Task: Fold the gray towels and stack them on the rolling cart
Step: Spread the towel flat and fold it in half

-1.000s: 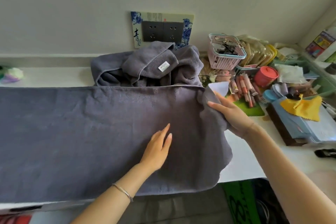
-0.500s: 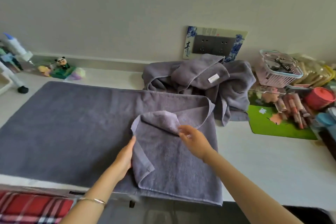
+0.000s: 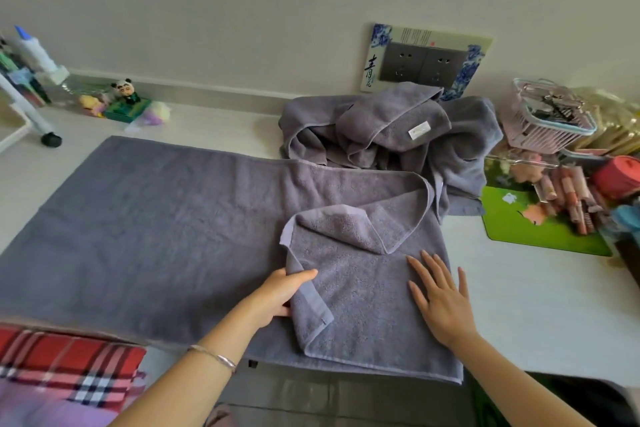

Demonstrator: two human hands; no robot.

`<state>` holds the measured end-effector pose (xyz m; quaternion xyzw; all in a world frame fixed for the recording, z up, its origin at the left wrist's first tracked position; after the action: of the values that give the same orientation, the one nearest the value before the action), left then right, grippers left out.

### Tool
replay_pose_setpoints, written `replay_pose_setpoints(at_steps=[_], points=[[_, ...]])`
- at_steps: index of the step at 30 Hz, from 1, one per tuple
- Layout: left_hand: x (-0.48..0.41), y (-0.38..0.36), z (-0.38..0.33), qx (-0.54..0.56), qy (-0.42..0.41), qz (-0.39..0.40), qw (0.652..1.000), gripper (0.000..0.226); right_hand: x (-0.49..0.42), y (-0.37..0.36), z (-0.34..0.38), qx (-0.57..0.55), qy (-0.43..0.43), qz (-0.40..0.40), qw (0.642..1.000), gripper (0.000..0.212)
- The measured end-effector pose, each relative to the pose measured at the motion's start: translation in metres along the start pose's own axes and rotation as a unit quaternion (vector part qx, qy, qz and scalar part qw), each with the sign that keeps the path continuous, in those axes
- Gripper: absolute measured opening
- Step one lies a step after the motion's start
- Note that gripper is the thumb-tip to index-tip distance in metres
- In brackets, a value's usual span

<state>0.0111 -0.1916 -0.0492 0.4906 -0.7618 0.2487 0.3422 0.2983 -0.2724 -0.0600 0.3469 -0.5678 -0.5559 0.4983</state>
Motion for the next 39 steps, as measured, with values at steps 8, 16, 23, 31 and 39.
replay_pose_setpoints(at_steps=[8,16,23,31,39], points=[[0.011,0.004,-0.013,0.003,-0.054,-0.097,0.994,0.020,-0.038,0.066,0.045,-0.134,0.032,-0.105,0.985,0.050],[0.021,0.023,-0.006,0.077,-0.050,0.061,0.994,0.028,-0.097,0.049,0.085,-0.370,-0.086,0.126,0.916,0.043],[0.027,0.048,0.006,-0.087,-0.078,-0.027,0.993,0.011,-0.099,0.079,0.097,-0.393,-0.008,0.047,0.918,0.043],[0.066,0.035,-0.029,-0.066,-0.179,0.067,0.979,0.031,-0.110,0.175,0.141,-0.409,0.144,-0.113,0.894,0.035],[0.128,0.108,-0.083,0.022,-0.205,0.088,0.974,0.026,-0.138,0.272,0.265,-0.410,0.222,-0.151,0.872,0.039]])
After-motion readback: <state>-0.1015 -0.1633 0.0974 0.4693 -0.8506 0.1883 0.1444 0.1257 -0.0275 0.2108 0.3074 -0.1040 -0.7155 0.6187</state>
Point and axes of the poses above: each hand's wrist, its own x-axis away from the middle knuckle, its own y-axis out of the back of the hand, z = x × y, the point moved 6 cm from there along -x, towards the middle knuckle, and after that the axes turned 3 degrees about z, right-handed, at the moved point
